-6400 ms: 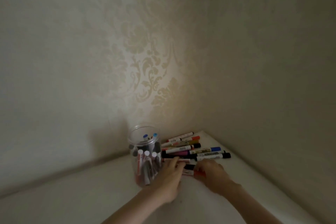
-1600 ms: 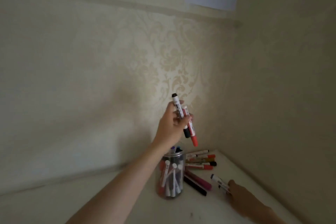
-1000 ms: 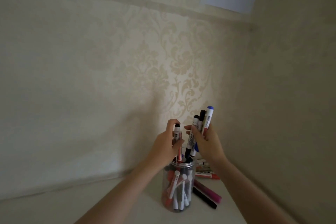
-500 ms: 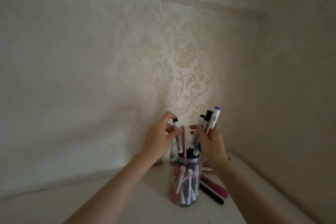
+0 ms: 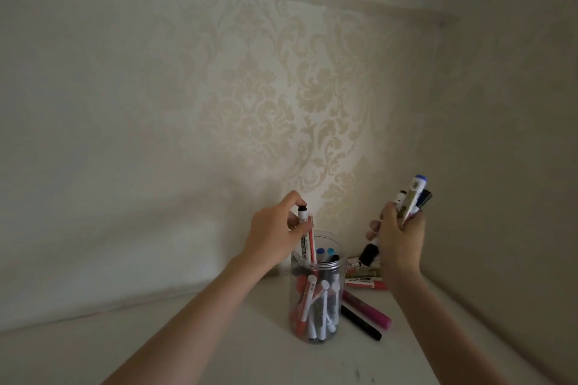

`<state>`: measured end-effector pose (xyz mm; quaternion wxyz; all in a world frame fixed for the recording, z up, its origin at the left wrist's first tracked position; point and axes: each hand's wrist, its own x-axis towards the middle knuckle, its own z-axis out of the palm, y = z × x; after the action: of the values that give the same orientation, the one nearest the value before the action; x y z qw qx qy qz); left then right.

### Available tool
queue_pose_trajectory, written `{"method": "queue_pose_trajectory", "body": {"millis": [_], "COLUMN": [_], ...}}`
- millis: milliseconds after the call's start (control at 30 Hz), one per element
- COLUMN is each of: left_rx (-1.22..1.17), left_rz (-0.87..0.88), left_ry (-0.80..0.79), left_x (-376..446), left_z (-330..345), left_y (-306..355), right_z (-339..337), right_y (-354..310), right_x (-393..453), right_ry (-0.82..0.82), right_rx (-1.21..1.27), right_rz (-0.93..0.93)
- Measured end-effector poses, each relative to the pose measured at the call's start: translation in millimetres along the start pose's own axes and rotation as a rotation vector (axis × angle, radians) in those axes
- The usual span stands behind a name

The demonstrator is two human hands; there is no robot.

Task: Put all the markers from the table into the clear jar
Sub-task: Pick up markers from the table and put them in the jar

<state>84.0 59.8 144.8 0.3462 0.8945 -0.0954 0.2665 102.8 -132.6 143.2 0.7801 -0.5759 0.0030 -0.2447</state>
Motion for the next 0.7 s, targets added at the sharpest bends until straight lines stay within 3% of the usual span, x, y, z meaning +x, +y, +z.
{"method": "queue_pose_trajectory", "body": {"millis": [133,200,333,500,600,700], "left_rx": [0.125,0.197,0.314,0.115,0.030,-0.015], "left_rz": [0.032,0.060,0.062,0.025,0.093,0.165], "left_ry": [-0.013,-0.026,-0.266,-0.139,-0.312,-0.325], "left_x": [0,1,-3,-14,-19,-27], "left_z": [14,17,22,8,1,1], "left_y": [-13,-15,-7,-4,7,18], "right_z": [-20,-24,-17,-21,-30,-39], "right_y": [17,30,40,32,24,20], "right_x": [3,-5,-9,-5,-7,-5], "right_ry": [-0.269,-0.367,-0.436,-0.545,-0.575,-0.568], "right_rx": [-0.389,-0.552,-0.595,-0.658,-0.667,-0.673], "right_rz": [0.267,0.291,0.290,0.245,0.239,0.241]}}
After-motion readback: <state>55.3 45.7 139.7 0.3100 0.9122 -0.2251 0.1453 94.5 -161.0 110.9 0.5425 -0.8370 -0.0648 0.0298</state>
